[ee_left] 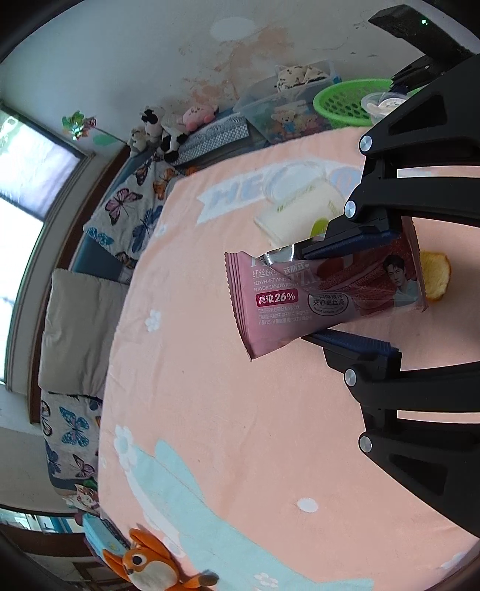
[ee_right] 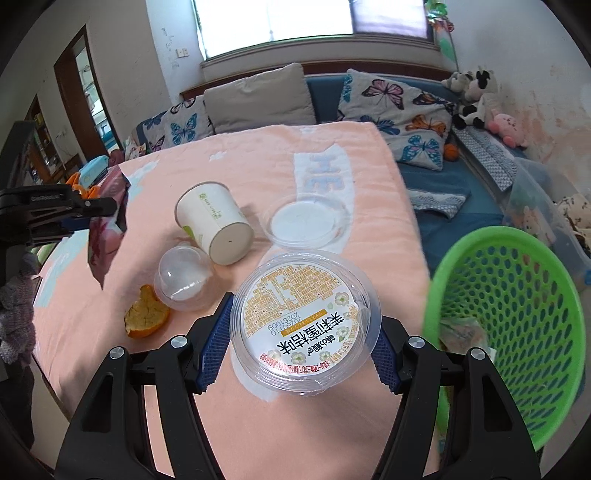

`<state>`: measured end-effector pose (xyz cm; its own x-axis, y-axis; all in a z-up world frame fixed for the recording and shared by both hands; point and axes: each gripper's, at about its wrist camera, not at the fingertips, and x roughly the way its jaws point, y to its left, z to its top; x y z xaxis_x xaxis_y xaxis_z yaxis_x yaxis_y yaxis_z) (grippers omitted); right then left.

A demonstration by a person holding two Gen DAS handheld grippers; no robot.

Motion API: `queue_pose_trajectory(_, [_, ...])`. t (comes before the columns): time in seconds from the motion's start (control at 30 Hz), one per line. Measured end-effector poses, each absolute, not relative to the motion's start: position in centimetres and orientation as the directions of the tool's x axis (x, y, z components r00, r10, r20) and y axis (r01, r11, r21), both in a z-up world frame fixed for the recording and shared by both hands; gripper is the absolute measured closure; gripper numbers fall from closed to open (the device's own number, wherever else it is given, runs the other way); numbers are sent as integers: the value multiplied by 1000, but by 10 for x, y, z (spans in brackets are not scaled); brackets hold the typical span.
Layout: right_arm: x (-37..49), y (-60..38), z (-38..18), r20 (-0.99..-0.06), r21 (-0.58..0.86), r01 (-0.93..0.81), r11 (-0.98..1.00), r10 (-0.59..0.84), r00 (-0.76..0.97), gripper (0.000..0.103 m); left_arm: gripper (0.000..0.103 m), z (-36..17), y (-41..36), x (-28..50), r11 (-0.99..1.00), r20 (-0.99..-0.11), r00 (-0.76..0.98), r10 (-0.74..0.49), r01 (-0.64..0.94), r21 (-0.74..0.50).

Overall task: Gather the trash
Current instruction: 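Drop the plastic tub into the basket with the right gripper while the left carries the wrapper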

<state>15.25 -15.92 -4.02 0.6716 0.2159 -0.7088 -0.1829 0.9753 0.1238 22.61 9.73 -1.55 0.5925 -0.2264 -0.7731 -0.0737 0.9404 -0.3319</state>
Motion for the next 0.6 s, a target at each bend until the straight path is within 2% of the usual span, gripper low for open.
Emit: queue_pose_trajectory(0.6, [111, -265, -29, -693, 105, 22, 994, 57, 719, 36, 65, 22, -22, 215, 930, -739, 567, -363, 173, -325])
